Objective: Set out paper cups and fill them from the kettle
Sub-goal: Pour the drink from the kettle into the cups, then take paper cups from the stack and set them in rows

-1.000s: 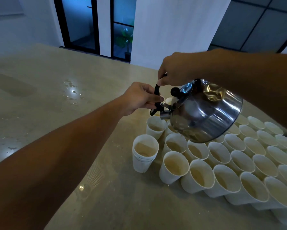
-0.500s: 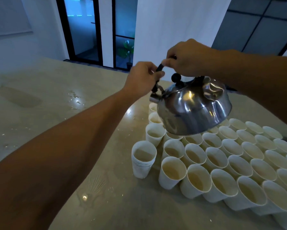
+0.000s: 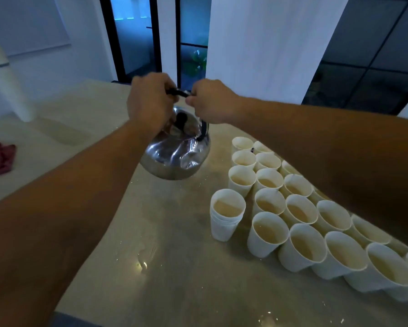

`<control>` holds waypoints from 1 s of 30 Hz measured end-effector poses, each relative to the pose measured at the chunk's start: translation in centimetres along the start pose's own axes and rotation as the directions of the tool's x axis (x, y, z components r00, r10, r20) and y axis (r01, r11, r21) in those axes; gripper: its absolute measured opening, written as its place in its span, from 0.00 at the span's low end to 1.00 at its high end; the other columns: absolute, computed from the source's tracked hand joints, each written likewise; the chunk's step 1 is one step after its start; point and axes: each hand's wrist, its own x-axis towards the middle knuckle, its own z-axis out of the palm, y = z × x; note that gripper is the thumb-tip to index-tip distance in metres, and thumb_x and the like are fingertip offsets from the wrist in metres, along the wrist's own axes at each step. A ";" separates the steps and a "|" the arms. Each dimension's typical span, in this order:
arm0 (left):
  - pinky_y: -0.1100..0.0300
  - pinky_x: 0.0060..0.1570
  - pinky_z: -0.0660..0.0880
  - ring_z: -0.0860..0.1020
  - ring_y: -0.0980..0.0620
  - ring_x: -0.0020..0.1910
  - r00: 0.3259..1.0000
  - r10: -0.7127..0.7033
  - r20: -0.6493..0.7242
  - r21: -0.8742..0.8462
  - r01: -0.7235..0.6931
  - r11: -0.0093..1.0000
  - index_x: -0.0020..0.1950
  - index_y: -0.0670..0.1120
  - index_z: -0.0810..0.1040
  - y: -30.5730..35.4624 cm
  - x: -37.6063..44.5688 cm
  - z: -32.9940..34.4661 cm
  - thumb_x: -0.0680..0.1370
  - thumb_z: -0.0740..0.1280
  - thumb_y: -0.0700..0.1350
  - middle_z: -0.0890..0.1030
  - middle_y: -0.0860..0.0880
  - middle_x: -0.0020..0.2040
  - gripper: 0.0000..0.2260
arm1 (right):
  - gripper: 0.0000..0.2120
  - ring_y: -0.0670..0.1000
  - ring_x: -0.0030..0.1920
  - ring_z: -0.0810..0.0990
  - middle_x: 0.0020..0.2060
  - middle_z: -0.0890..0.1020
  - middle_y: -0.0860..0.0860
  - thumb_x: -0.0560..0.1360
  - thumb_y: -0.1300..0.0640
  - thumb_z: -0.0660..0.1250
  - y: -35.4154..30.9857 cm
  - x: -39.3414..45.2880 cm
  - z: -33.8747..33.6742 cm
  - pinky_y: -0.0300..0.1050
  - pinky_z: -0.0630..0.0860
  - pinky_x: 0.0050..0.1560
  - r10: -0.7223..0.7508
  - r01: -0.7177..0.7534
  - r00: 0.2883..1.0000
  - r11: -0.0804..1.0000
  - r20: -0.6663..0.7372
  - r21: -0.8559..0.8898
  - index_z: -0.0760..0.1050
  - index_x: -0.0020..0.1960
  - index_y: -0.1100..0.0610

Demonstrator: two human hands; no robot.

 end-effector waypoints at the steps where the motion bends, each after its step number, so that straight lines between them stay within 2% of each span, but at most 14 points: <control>1: 0.53 0.48 0.77 0.80 0.47 0.51 0.999 -0.024 0.036 0.015 0.023 1.000 0.52 0.53 0.84 -0.9 -0.9 0.6 0.74 0.73 0.47 0.84 0.49 0.48 0.07 | 0.13 0.54 0.46 0.77 0.43 0.76 0.54 0.83 0.53 0.60 -0.1 0.0 1.3 0.44 0.68 0.39 0.015 -0.017 0.999 0.999 0.038 0.040 0.76 0.58 0.62; 5: 0.58 0.45 0.72 0.81 0.47 0.49 0.980 -0.090 0.179 0.011 0.089 0.996 0.54 0.48 0.84 -3.5 -4.0 2.7 0.74 0.74 0.43 0.85 0.46 0.49 0.09 | 0.11 0.52 0.42 0.74 0.37 0.73 0.50 0.82 0.52 0.62 -0.1 -0.1 6.0 0.43 0.67 0.39 0.031 -0.039 0.990 0.998 0.138 0.053 0.75 0.53 0.60; 8: 0.60 0.43 0.70 0.81 0.46 0.48 0.966 -0.138 0.219 -0.021 0.146 0.989 0.53 0.48 0.84 -4.7 -5.2 4.0 0.74 0.74 0.44 0.85 0.46 0.48 0.09 | 0.10 0.51 0.39 0.74 0.34 0.72 0.49 0.82 0.52 0.63 0.1 0.2 7.8 0.44 0.66 0.35 0.056 -0.069 0.984 0.995 0.169 0.072 0.73 0.47 0.58; 10: 0.60 0.44 0.70 0.81 0.46 0.48 0.959 -0.155 0.237 -0.023 0.165 0.986 0.53 0.48 0.84 -5.2 -5.5 4.7 0.74 0.75 0.45 0.85 0.46 0.47 0.09 | 0.11 0.52 0.38 0.75 0.34 0.73 0.50 0.82 0.51 0.63 0.4 0.5 8.5 0.44 0.68 0.36 0.077 -0.094 0.980 0.992 0.181 0.089 0.72 0.45 0.58; 12: 0.59 0.44 0.71 0.81 0.46 0.49 0.956 -0.169 0.239 -0.038 0.183 0.982 0.53 0.48 0.84 -5.7 -5.5 5.2 0.74 0.75 0.45 0.85 0.46 0.47 0.09 | 0.12 0.54 0.40 0.77 0.36 0.75 0.52 0.81 0.50 0.64 0.7 0.8 8.9 0.44 0.70 0.39 0.084 -0.105 0.980 0.988 0.178 0.111 0.74 0.46 0.59; 15: 0.60 0.45 0.72 0.82 0.47 0.49 0.956 -0.165 0.244 -0.046 0.181 0.982 0.54 0.49 0.84 -5.8 -5.4 5.4 0.74 0.74 0.44 0.85 0.47 0.48 0.09 | 0.14 0.54 0.41 0.79 0.37 0.77 0.52 0.81 0.49 0.63 1.2 0.6 9.0 0.44 0.71 0.36 0.092 -0.122 0.979 0.979 0.180 0.160 0.77 0.52 0.60; 17: 0.60 0.47 0.71 0.81 0.46 0.52 0.958 -0.137 0.252 -0.025 0.148 0.989 0.57 0.49 0.83 -5.4 -5.6 5.2 0.75 0.71 0.40 0.85 0.47 0.52 0.12 | 0.17 0.53 0.44 0.77 0.41 0.77 0.51 0.82 0.47 0.62 1.2 -0.2 8.6 0.45 0.72 0.41 0.093 -0.120 0.981 0.980 0.169 0.158 0.76 0.58 0.60; 20: 0.60 0.52 0.70 0.77 0.47 0.56 0.965 -0.065 0.253 -0.032 0.076 0.997 0.64 0.51 0.80 -4.3 -7.1 4.0 0.73 0.65 0.33 0.80 0.47 0.59 0.23 | 0.22 0.51 0.49 0.75 0.50 0.76 0.51 0.81 0.46 0.61 1.2 -2.4 7.3 0.48 0.73 0.51 0.106 -0.113 0.994 0.960 0.040 0.256 0.65 0.71 0.56; 21: 0.63 0.51 0.70 0.77 0.49 0.54 0.971 -0.036 0.237 -0.073 0.055 0.996 0.63 0.51 0.80 -3.8 -8.2 3.3 0.72 0.65 0.32 0.79 0.48 0.57 0.24 | 0.22 0.50 0.50 0.75 0.51 0.76 0.50 0.81 0.46 0.62 1.2 -3.4 6.8 0.47 0.72 0.51 0.120 -0.101 0.992 0.939 -0.040 0.328 0.64 0.71 0.54; 23: 0.68 0.47 0.72 0.78 0.55 0.46 0.976 -0.039 0.216 -0.250 0.093 0.964 0.57 0.50 0.82 -2.5 -11.5 2.3 0.71 0.63 0.29 0.80 0.53 0.50 0.21 | 0.15 0.48 0.45 0.76 0.47 0.77 0.47 0.81 0.48 0.63 1.4 -5.7 5.5 0.44 0.71 0.47 0.163 -0.087 0.975 0.908 -0.153 0.410 0.67 0.64 0.52; 24: 0.69 0.46 0.73 0.79 0.58 0.43 0.968 -0.072 0.239 -0.349 0.155 0.924 0.53 0.48 0.82 -1.9 -13.3 1.7 0.71 0.63 0.28 0.81 0.53 0.48 0.20 | 0.10 0.46 0.43 0.76 0.44 0.77 0.45 0.81 0.48 0.63 1.5 -6.9 4.8 0.42 0.71 0.43 0.174 -0.105 0.975 0.908 -0.137 0.406 0.70 0.58 0.51; 26: 0.71 0.44 0.74 0.79 0.62 0.41 0.922 -0.102 0.373 -0.497 0.291 0.817 0.55 0.45 0.81 -1.0 -17.3 2.0 0.71 0.63 0.26 0.82 0.50 0.47 0.20 | 0.07 0.43 0.41 0.75 0.41 0.76 0.43 0.80 0.46 0.65 1.9 -9.6 4.1 0.37 0.67 0.38 0.185 -0.181 0.982 0.925 0.018 0.334 0.74 0.49 0.50; 28: 0.68 0.52 0.76 0.80 0.62 0.50 0.837 -0.027 0.546 -0.560 0.390 0.731 0.65 0.49 0.74 -0.7 -21.0 3.0 0.71 0.69 0.29 0.81 0.51 0.54 0.26 | 0.11 0.44 0.41 0.76 0.41 0.77 0.44 0.77 0.44 0.68 2.3 -12.3 4.2 0.37 0.68 0.37 0.172 -0.219 0.966 0.939 0.191 0.265 0.77 0.45 0.51; 30: 0.64 0.56 0.77 0.78 0.64 0.58 0.753 0.033 0.657 -0.558 0.457 0.693 0.74 0.55 0.63 -0.3 -23.5 4.3 0.68 0.78 0.36 0.77 0.57 0.63 0.40 | 0.12 0.44 0.41 0.78 0.41 0.80 0.46 0.74 0.42 0.71 2.3 -14.7 5.0 0.40 0.73 0.39 0.172 -0.251 0.931 0.941 0.321 0.225 0.81 0.45 0.51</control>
